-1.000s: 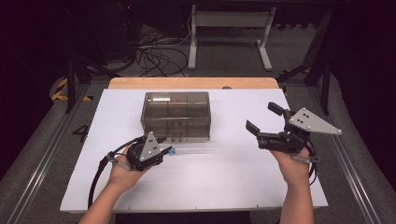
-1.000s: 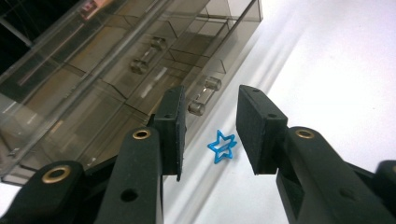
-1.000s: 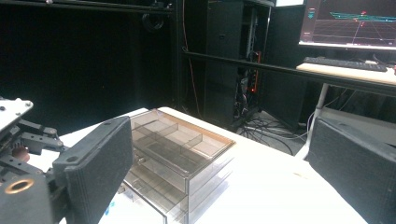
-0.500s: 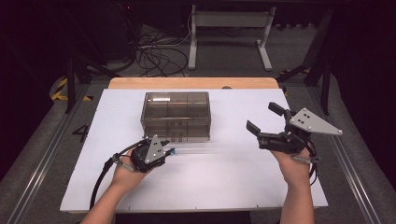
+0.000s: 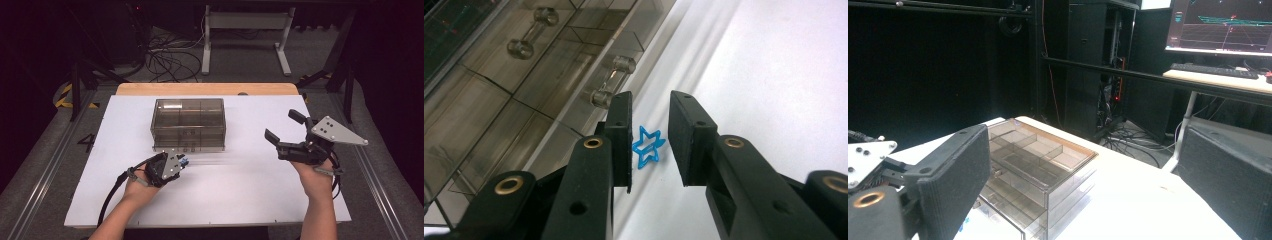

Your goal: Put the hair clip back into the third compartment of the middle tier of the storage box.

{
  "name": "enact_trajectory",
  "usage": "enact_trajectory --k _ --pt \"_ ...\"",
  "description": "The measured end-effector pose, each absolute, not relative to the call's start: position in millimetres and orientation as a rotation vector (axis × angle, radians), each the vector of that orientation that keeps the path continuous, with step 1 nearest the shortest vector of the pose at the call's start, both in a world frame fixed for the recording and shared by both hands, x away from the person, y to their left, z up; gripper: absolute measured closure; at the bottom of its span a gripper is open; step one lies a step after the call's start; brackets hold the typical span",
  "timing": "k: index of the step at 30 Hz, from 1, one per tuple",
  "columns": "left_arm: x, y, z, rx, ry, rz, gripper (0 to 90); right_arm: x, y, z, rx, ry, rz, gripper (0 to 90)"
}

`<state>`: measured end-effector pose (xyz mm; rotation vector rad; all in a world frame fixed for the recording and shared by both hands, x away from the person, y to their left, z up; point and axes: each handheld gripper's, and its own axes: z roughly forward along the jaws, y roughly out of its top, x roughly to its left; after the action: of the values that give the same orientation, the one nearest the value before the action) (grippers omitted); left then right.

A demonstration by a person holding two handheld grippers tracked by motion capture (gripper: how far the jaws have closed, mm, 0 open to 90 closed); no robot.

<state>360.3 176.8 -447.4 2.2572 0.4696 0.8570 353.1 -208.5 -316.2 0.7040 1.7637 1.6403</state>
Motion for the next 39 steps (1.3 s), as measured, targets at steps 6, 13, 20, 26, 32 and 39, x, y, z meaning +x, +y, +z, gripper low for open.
enact_trajectory --k 6,13,20,26,32,39 --pt "361.4 172.8 -451.0 2.263 0.469 0.863 74.2 352.5 -208.8 -316.1 0.709 1.763 1.64 7.6" --pt "364.7 169.9 -455.9 2.273 0.493 0.865 74.9 352.5 -208.9 -316.1 0.706 1.762 1.64 7.6" --pt "371.6 167.5 -462.1 2.29 0.518 0.867 75.0 353.6 -209.3 -316.5 0.692 1.766 1.626 7.6" --pt "374.6 164.7 -467.4 2.311 0.523 0.872 75.1 352.6 -208.2 -316.0 0.702 1.763 1.634 7.6" --pt "378.3 161.4 -472.8 2.33 0.512 0.888 75.1 352.3 -209.4 -315.9 0.707 1.76 1.639 7.6" --pt "380.7 158.5 -476.9 2.35 0.511 0.914 75.3 352.4 -209.4 -316.1 0.705 1.76 1.64 8.0"
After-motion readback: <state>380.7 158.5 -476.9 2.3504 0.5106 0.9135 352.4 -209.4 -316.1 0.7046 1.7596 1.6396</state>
